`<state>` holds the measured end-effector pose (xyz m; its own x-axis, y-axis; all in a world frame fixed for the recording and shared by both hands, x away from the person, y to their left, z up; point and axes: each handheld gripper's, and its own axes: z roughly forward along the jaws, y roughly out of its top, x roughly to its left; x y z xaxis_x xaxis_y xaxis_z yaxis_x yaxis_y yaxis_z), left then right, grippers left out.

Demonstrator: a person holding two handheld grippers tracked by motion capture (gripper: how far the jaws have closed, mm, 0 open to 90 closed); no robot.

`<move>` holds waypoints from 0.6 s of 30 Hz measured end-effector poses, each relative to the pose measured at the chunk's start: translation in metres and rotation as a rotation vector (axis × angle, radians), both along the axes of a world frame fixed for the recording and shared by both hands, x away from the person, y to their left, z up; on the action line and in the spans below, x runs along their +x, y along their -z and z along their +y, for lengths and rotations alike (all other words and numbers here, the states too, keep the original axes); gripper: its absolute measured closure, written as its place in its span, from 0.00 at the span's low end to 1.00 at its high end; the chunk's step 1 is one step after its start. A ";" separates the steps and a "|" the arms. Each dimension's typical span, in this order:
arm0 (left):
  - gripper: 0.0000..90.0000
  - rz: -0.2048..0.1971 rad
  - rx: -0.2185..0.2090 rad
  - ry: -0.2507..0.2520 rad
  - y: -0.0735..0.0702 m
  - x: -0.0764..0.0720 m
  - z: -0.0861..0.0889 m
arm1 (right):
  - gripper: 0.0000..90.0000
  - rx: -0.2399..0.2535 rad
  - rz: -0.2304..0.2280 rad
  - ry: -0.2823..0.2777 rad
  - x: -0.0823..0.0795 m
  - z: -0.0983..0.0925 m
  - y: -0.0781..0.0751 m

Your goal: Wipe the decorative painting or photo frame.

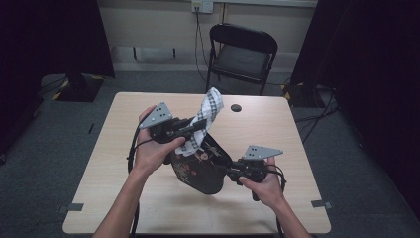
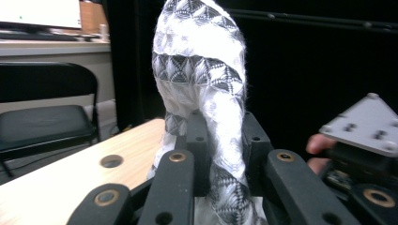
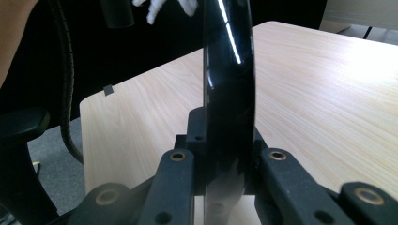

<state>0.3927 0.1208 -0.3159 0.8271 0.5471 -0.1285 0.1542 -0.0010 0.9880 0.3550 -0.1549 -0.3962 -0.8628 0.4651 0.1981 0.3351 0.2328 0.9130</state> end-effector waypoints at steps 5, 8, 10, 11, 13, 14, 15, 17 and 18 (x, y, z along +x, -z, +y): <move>0.87 0.031 -0.019 -0.062 0.006 0.008 0.018 | 0.90 -0.003 0.000 0.001 0.000 0.001 0.000; 0.87 0.055 -0.043 -0.089 0.015 0.011 0.028 | 0.90 -0.003 0.002 0.002 0.000 0.001 0.000; 0.87 0.063 -0.036 -0.099 0.018 0.011 0.032 | 0.90 -0.002 0.003 0.001 0.000 0.000 0.000; 0.87 0.072 -0.039 -0.101 0.019 0.011 0.033 | 0.90 -0.003 0.003 0.000 0.000 0.000 0.000; 0.87 0.073 -0.039 -0.102 0.018 0.010 0.033 | 0.90 -0.004 0.004 -0.003 0.000 0.000 0.000; 0.87 0.074 -0.042 -0.100 0.017 0.009 0.033 | 0.90 -0.004 0.004 -0.003 0.000 0.000 0.000; 0.87 0.069 -0.050 -0.086 0.014 0.007 0.030 | 0.90 -0.005 0.004 -0.003 0.000 0.000 0.000; 0.87 0.055 -0.048 -0.056 0.008 0.004 0.024 | 0.90 -0.003 0.006 -0.003 0.000 0.000 0.000; 0.87 0.046 -0.040 -0.045 0.006 0.003 0.021 | 0.90 -0.003 0.006 -0.003 0.000 0.000 0.000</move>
